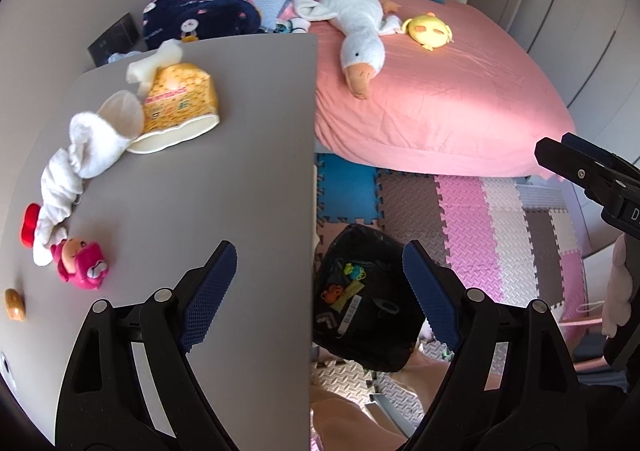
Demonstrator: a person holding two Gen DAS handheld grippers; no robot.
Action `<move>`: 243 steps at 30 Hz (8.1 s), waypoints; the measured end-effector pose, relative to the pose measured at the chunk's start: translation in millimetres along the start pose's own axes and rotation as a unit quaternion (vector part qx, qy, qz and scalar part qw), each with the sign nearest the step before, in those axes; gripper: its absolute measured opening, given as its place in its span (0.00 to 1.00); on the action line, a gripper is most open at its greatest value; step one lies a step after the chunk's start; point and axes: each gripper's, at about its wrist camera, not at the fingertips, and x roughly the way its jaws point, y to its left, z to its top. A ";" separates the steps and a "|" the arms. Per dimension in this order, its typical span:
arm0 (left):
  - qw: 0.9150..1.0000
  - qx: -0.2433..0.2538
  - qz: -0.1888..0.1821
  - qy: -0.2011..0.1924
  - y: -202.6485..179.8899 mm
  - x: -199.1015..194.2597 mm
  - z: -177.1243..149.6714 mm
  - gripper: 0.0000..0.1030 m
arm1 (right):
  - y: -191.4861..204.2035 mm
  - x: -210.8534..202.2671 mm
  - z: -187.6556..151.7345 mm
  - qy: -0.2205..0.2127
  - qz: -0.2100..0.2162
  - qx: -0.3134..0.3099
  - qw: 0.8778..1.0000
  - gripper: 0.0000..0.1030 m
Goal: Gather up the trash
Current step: 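Move both grippers back to the desk toward the pink doll and snack bag, then grasp the pink doll with the left gripper while the right grasps the yellow snack bag, then carry the pink doll and yellow snack bag over the black bin, then open both grippers to drop the doll and snack bag into the bin, then move both grippers back to the desk toward the bread toy and foam piece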
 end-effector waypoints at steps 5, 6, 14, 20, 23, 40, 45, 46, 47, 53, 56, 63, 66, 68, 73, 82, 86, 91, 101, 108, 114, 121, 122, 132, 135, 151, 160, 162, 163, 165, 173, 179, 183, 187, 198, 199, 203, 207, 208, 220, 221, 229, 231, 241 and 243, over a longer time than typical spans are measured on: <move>0.999 -0.029 0.016 -0.004 21.6 -4.1 -5.4 0.80 | 18.8 9.9 6.3 0.002 0.024 -0.014 1.000 0.85; 0.999 -0.035 0.020 -0.004 26.1 -4.9 -6.6 0.80 | 23.6 12.1 7.5 0.002 0.031 -0.019 0.999 0.85; 0.996 -0.075 0.043 -0.010 56.9 -14.3 -18.2 0.80 | 53.1 26.0 13.5 0.001 0.114 -0.041 0.993 0.85; 0.993 -0.101 0.061 -0.009 78.8 -18.7 -26.9 0.80 | 74.9 39.9 18.7 0.009 0.143 -0.058 0.988 0.85; 0.991 -0.115 0.071 -0.012 90.0 -22.0 -30.8 0.80 | 84.7 47.5 23.0 0.019 0.159 -0.064 0.985 0.85; 0.977 -0.179 0.115 -0.025 151.0 -19.0 -43.4 0.80 | 126.6 109.8 53.7 0.093 0.223 -0.047 0.969 0.67; 0.975 -0.190 0.116 -0.021 164.1 -12.8 -44.0 0.80 | 137.6 125.2 58.7 0.106 0.232 -0.048 0.966 0.67; 0.975 -0.191 0.115 -0.021 166.2 -12.4 -44.2 0.80 | 140.7 129.1 59.8 0.108 0.234 -0.047 0.965 0.67; 0.975 -0.192 0.114 -0.021 168.8 -11.8 -44.2 0.80 | 143.0 131.9 61.0 0.110 0.235 -0.047 0.964 0.67; 0.974 -0.196 0.107 -0.027 178.1 -8.2 -42.1 0.80 | 158.2 151.5 67.8 0.122 0.237 -0.052 0.962 0.67; 0.974 -0.198 0.102 -0.028 182.7 -5.3 -40.9 0.80 | 164.6 162.6 71.5 0.131 0.241 -0.049 0.961 0.59; 0.976 -0.192 0.099 -0.032 183.6 -5.2 -41.8 0.80 | 178.8 179.3 77.3 0.144 0.254 -0.040 0.956 0.53; 0.977 -0.188 0.091 -0.035 183.5 -2.9 -42.1 0.80 | 183.7 184.0 80.0 0.147 0.259 -0.036 0.954 0.50; 0.978 -0.188 0.084 -0.039 183.9 -2.2 -42.6 0.80 | 186.1 188.5 80.6 0.157 0.265 -0.028 0.951 0.45; 0.978 -0.185 0.081 -0.045 184.6 -0.9 -42.4 0.63 | 188.0 195.0 80.4 0.168 0.278 -0.012 0.946 0.29; 0.978 -0.184 0.074 -0.063 182.4 -10.2 -40.6 0.62 | 185.6 168.3 86.0 0.125 0.273 -0.043 0.953 0.15; 0.979 -0.175 0.071 -0.071 176.2 -15.7 -35.0 0.62 | 179.9 156.3 85.7 0.114 0.269 -0.047 0.955 0.14; 0.982 -0.158 0.064 -0.084 163.6 -21.8 -26.5 0.62 | 166.7 137.3 85.0 0.094 0.257 -0.051 0.960 0.13; 0.987 -0.120 0.048 -0.100 130.7 -28.4 -12.1 0.62 | 134.7 93.4 75.2 0.054 0.230 -0.054 0.970 0.11; 0.990 -0.087 0.027 -0.109 103.5 -30.9 -3.7 0.62 | 108.9 66.5 67.1 0.036 0.211 -0.041 0.976 0.11; 0.992 -0.060 0.008 -0.111 83.0 -29.7 3.9 0.62 | 84.1 47.0 58.2 0.024 0.190 -0.022 0.981 0.11; 0.993 -0.028 -0.012 -0.112 53.7 -31.3 7.3 0.62 | 57.7 28.5 50.3 0.013 0.167 -0.004 0.986 0.11; 0.993 -0.024 -0.014 -0.112 49.7 -31.5 7.7 0.62 | 54.0 26.2 49.2 0.012 0.164 -0.002 0.986 0.11; 0.993 0.020 -0.048 -0.104 16.8 -25.2 13.7 0.62 | 19.4 5.3 33.9 0.007 0.126 0.026 0.992 0.11; 0.993 0.034 -0.058 -0.100 6.1 -22.8 14.3 0.62 | 9.2 0.5 27.8 0.008 0.116 0.033 0.993 0.11; 0.987 0.095 -0.105 -0.073 -37.3 -6.4 8.6 0.62 | -34.7 -20.7 -10.6 0.023 0.068 0.075 0.995 0.11; 0.984 0.119 -0.123 -0.056 -57.7 4.1 4.8 0.62 | -47.9 -26.6 -29.9 0.037 0.050 0.091 0.994 0.11; 0.983 0.122 -0.126 -0.050 -61.4 6.9 2.6 0.62 | -49.0 -26.4 -33.6 0.041 0.047 0.093 0.994 0.11; 0.983 0.123 -0.127 -0.047 -62.8 8.7 1.7 0.63 | -50.2 -26.4 -36.2 0.043 0.045 0.094 0.994 0.11; 0.983 0.126 -0.128 -0.040 -65.1 12.4 -0.6 0.62 | -51.9 -25.8 -40.3 0.048 0.043 0.097 0.993 0.11; 0.984 0.134 -0.119 -0.016 -71.7 26.7 -5.8 0.62 | -55.0 -19.0 -50.2 0.069 0.033 0.098 0.992 0.11; 0.984 0.136 -0.117 -0.005 -69.3 32.2 -5.1 0.62 | -54.3 -11.6 -50.8 0.088 0.035 0.093 0.991 0.11; 0.983 0.137 -0.118 0.016 -67.3 39.7 -5.9 0.74 | -52.8 -6.3 -50.6 0.101 0.033 0.089 0.990 0.12; 0.986 0.136 -0.099 0.009 -66.4 39.0 -6.0 0.91 | -51.5 -4.2 -47.8 0.103 0.012 0.086 0.991 0.48; 0.987 0.134 -0.084 0.010 -61.4 42.0 -0.6 0.92 | -53.5 0.9 -41.4 0.104 0.012 0.079 0.991 0.48; 0.988 0.133 -0.083 0.009 -60.3 41.7 -0.4 0.92 | -53.0 1.7 -40.6 0.105 0.013 0.078 0.991 0.48; 0.988 0.129 -0.080 0.010 -57.3 41.7 0.7 0.92 | -50.3 6.2 -38.3 0.107 0.016 0.073 0.991 0.48; 0.989 0.124 -0.076 0.010 -53.2 40.4 0.2 0.92 | -46.9 11.1 -34.9 0.110 0.021 0.068 0.991 0.48; 0.990 0.122 -0.075 0.010 -52.2 39.8 0.0 0.92 | -45.7 12.4 -33.9 0.111 0.022 0.066 0.991 0.48; 0.995 0.087 -0.056 0.005 -30.8 34.4 -0.5 0.92 | -27.5 24.5 -21.6 0.117 0.043 0.038 0.992 0.50; 0.995 0.084 -0.054 0.004 -29.1 33.6 -0.8 0.92 | -24.8 25.6 -20.4 0.116 0.045 0.036 0.992 0.51; 0.998 0.055 -0.034 -0.003 -9.0 25.6 -2.5 0.92 | 0.0 33.5 -9.5 0.119 0.067 0.005 0.991 0.55; 0.999 0.047 -0.027 -0.006 -3.3 22.5 -3.7 0.92 | 7.1 34.9 -7.4 0.117 0.072 -0.002 0.990 0.56; 1.000 0.004 0.002 -0.018 30.8 8.4 -14.6 0.92 | 47.2 43.9 4.1 0.119 0.101 -0.051 0.986 0.56; 1.000 -0.007 0.008 -0.020 38.4 5.2 -17.3 0.92 | 56.7 45.3 6.7 0.118 0.109 -0.063 0.985 0.56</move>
